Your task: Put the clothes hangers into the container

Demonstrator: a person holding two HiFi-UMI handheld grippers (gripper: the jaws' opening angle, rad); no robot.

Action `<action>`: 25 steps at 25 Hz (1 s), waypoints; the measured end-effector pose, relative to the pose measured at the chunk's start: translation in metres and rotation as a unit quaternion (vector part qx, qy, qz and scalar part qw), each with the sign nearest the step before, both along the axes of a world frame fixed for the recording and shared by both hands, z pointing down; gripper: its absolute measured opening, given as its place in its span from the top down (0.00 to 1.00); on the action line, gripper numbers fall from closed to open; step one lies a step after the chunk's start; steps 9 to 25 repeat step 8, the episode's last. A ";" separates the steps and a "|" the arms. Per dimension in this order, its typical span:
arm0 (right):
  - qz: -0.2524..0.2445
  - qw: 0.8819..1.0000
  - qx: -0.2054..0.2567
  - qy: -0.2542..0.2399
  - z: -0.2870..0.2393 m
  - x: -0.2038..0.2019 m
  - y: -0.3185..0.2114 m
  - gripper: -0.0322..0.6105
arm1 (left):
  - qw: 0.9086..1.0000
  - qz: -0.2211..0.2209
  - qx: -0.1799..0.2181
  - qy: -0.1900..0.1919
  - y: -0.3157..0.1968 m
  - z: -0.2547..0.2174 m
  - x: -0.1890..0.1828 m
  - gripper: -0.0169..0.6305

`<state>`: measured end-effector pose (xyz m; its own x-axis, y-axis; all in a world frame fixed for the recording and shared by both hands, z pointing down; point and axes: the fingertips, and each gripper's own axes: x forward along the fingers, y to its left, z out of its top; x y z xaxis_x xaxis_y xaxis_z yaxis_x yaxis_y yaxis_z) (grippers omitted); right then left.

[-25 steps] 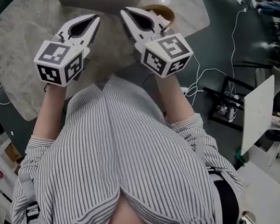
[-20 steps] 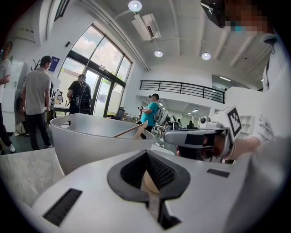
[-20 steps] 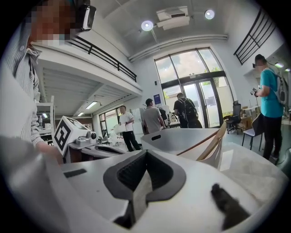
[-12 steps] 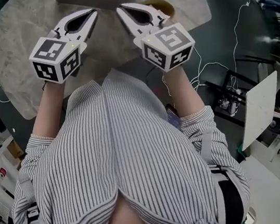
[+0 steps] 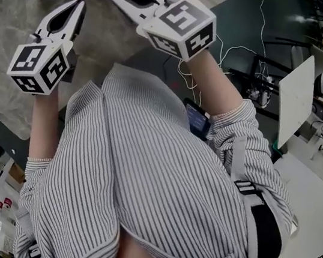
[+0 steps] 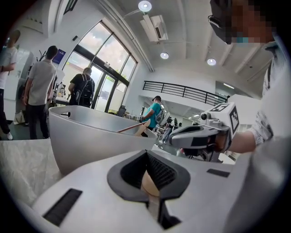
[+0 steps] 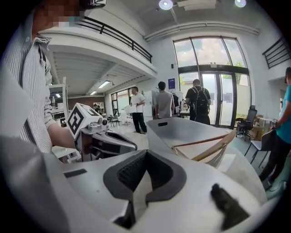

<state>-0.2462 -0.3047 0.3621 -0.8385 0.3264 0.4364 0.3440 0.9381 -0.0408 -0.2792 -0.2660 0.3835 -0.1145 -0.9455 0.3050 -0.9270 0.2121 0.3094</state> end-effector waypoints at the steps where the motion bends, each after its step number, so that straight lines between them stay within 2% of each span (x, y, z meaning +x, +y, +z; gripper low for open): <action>1: 0.001 1.000 0.003 0.000 0.000 0.001 -0.002 0.93 | 1.000 0.002 0.001 0.000 -0.002 -0.001 0.001 0.96; 8: -0.002 1.000 0.014 0.000 0.004 -0.003 0.001 0.93 | 1.000 0.017 0.000 -0.003 -0.010 -0.003 0.006 0.96; 25: -0.002 1.000 0.014 0.000 0.004 -0.003 0.001 0.93 | 1.000 0.017 0.000 -0.003 -0.010 -0.003 0.006 0.96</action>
